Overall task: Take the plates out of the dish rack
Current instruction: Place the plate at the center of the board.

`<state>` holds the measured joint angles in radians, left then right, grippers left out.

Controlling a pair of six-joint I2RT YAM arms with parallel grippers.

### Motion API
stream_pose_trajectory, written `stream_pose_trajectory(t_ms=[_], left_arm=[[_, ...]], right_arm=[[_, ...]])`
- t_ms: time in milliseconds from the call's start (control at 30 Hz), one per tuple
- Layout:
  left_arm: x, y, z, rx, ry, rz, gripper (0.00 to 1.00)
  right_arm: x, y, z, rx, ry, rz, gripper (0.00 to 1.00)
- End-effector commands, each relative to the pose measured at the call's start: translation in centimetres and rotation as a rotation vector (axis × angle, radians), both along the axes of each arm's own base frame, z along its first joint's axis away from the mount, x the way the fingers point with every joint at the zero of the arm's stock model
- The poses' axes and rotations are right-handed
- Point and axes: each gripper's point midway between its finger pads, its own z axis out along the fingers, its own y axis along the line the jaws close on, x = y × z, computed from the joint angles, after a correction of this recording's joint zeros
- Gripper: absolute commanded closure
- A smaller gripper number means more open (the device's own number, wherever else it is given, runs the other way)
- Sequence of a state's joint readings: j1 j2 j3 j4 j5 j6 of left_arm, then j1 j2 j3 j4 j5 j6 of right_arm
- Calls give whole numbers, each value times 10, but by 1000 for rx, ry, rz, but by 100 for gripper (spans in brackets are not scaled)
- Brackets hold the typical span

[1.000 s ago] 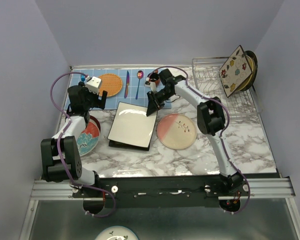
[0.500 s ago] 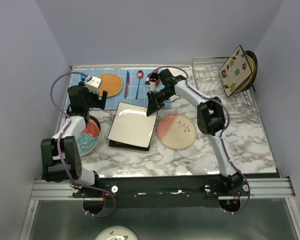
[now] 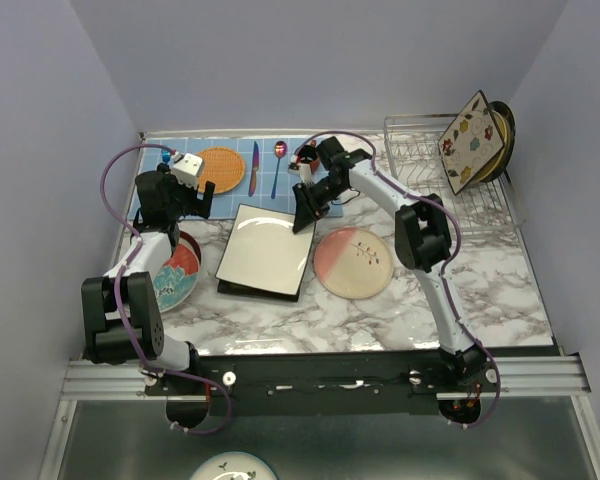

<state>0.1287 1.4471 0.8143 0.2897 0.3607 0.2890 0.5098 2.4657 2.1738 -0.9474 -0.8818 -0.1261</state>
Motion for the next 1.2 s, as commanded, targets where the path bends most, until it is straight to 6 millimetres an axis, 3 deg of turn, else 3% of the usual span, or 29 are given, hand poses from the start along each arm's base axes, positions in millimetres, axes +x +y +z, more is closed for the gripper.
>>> stream_pose_trajectory(t_ms=[0,300,733,1033,1167], left_arm=[[0,-3,9,4,-26,-28,1],[-1,-3,10,7,-29,-29,1],[-2,-3,6,5,-20,-31,1],[-2,-4,5,-3,-22,-30,1],[-4,-5,4,-9,-23,-33,1]], right_arm=[[15,-22,-7,-109,-115,-5,56],[15,-30,-12,-161,-137,-4,50],[10,-32,-19,-180,-129,12,50],[27,-50,-16,-293,-244,-46,50],[38,-57,-3,-330,-316,-79,50]])
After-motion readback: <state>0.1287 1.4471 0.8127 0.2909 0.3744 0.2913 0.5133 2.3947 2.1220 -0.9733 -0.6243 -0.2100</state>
